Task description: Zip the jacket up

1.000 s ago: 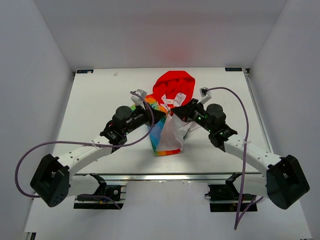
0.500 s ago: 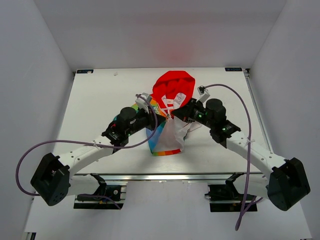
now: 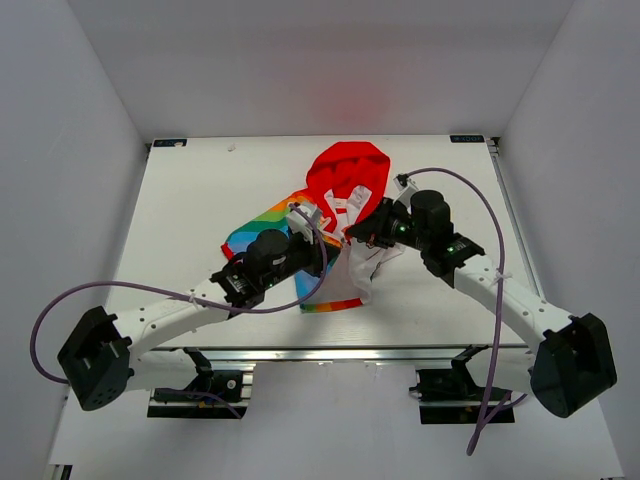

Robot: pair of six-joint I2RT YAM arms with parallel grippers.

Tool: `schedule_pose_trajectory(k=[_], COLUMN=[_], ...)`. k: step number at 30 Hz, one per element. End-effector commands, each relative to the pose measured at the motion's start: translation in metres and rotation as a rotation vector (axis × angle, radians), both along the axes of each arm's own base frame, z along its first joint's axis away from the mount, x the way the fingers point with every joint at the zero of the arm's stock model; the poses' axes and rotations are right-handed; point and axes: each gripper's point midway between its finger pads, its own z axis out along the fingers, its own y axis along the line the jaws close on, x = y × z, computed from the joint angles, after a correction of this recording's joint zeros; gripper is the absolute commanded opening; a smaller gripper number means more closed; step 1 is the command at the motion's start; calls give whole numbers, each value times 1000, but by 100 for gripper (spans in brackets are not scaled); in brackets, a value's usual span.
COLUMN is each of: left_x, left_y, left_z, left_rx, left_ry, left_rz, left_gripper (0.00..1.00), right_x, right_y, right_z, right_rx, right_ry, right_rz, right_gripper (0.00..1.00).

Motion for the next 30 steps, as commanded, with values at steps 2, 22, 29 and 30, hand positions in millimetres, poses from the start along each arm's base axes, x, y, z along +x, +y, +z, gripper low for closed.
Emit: schedule_pose_trajectory(k=[2,22,29,30], left_x=[-43,-2,0,2], left_y=[5,7,6,5], left_z=[-49,0,1,7], left_rx=[148,69,68,62], left_ry=[142,204,270,274], left_rz=[-96,156,173,180], left_gripper=[0,0,0,0], right_x=[48,-1,-12,-11], right_y=[-31,-21,-31,-36], right_z=[82,-11,2,6], right_rx=[83,-69,-173,-205], right_ry=[-211,-92,-231,-265], right_rz=[-194,86,143,126], right_gripper=[0,37,68,68])
